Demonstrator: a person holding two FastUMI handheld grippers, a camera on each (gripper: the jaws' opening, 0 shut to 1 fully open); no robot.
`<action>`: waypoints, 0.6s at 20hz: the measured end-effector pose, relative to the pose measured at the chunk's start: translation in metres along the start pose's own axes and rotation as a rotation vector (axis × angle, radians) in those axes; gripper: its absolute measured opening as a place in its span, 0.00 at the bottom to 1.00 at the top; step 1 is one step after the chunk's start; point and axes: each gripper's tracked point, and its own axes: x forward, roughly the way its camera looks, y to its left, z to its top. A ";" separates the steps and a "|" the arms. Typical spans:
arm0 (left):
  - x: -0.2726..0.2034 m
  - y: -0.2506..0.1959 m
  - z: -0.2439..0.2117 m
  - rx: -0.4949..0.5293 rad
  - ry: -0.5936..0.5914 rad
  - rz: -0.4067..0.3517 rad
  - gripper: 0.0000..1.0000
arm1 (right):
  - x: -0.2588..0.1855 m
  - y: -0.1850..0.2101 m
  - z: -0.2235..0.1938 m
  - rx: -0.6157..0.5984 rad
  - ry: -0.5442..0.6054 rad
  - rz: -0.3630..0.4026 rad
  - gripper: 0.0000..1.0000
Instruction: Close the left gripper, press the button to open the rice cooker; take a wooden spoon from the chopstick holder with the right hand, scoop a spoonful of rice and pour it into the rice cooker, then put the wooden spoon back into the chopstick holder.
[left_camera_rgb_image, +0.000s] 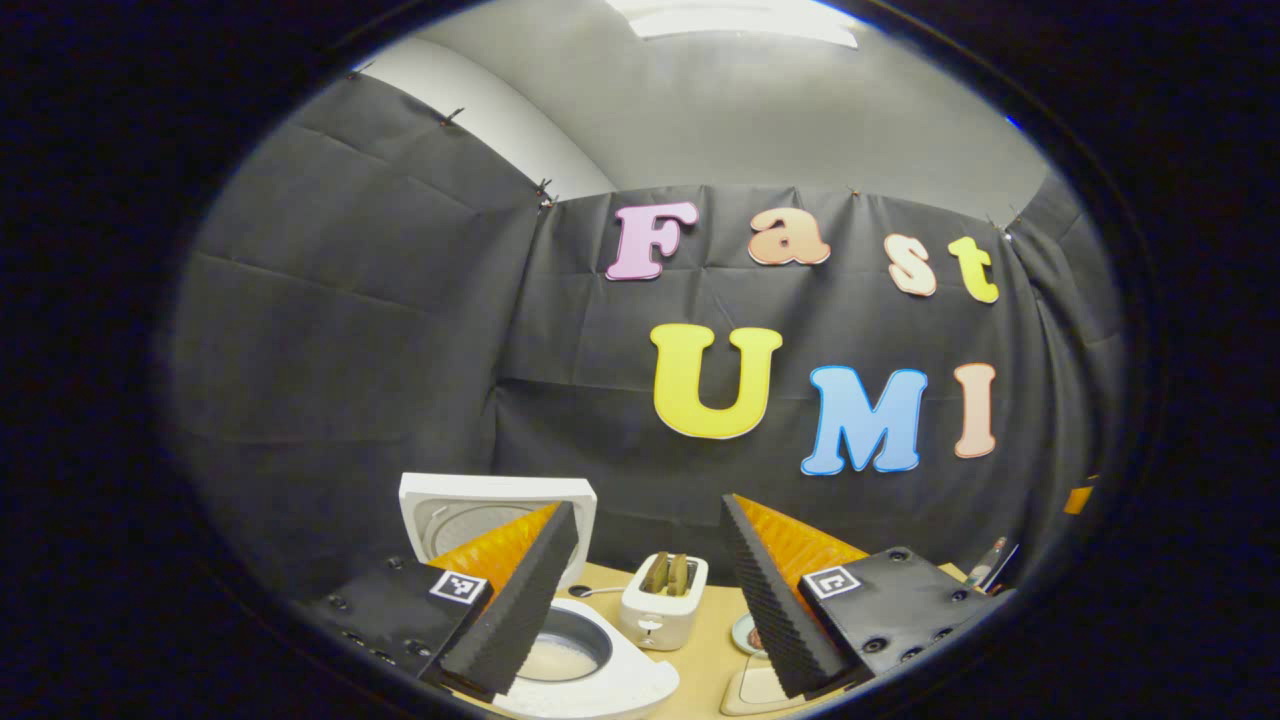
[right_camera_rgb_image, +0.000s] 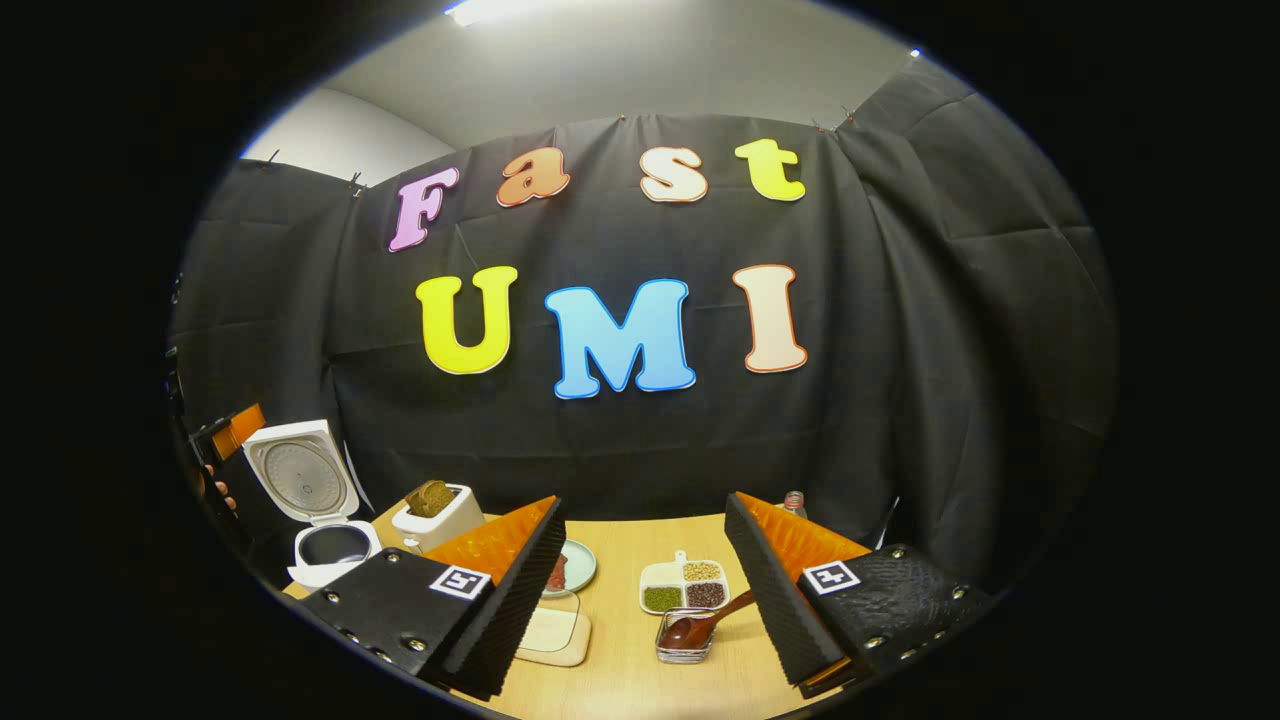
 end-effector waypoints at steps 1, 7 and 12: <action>-0.003 -0.007 0.002 0.000 -0.004 -0.007 1.00 | 0.001 -0.004 -0.004 0.007 0.007 0.002 0.98; -0.021 -0.055 -0.013 0.021 0.001 -0.082 1.00 | 0.018 -0.047 -0.051 0.050 0.110 -0.040 0.98; -0.034 -0.089 -0.029 0.030 0.030 -0.135 0.99 | 0.038 -0.075 -0.092 0.088 0.190 -0.085 0.95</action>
